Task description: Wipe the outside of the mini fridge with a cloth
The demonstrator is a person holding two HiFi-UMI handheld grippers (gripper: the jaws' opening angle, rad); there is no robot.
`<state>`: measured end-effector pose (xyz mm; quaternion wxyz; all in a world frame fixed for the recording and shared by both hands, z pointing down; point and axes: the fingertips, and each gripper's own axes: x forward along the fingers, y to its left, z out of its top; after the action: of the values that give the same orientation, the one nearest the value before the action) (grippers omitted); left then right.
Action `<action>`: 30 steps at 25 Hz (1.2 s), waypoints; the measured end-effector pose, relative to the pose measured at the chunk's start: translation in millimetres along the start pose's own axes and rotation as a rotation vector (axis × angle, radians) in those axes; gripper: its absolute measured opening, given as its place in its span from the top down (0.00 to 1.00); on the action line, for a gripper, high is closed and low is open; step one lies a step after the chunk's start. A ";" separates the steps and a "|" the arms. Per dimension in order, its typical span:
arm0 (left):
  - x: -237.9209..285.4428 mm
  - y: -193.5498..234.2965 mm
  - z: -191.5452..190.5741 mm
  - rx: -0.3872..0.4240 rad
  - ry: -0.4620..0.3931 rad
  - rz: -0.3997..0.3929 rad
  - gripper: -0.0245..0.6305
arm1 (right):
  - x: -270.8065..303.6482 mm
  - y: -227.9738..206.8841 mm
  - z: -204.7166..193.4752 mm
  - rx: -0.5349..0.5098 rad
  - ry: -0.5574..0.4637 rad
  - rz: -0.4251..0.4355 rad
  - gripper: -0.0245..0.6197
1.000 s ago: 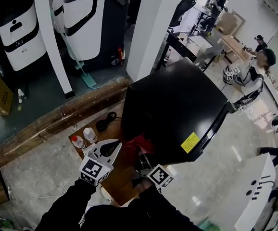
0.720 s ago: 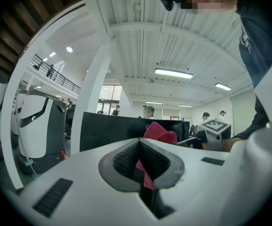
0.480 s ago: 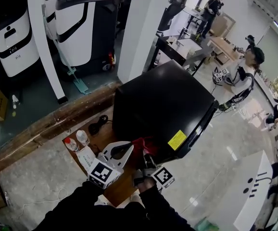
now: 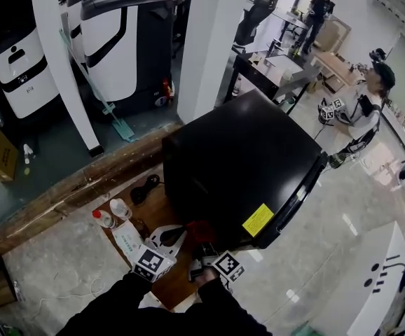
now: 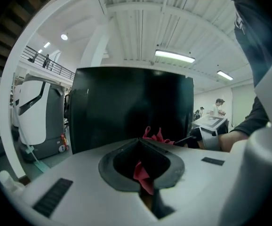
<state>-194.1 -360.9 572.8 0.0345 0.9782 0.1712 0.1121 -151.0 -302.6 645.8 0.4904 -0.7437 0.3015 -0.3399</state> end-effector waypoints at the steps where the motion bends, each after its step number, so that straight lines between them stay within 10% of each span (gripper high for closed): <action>1: 3.4 1.3 -11.1 0.001 0.019 0.003 0.95 | 3.5 -13.4 -3.4 0.001 0.015 -0.018 0.85; 19: 16.6 1.9 -78.4 -0.069 0.137 0.038 0.95 | 25.6 -175.0 -51.8 0.139 0.176 -0.278 0.86; 30: -44.1 -25.7 -5.3 -0.056 0.063 -0.043 0.95 | -57.1 8.8 -39.5 -0.346 0.251 0.056 0.86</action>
<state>-244.1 -351.7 566.2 0.0590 0.9690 0.1898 0.1466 -217.2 -281.7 637.0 0.3231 -0.7599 0.4349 -0.3592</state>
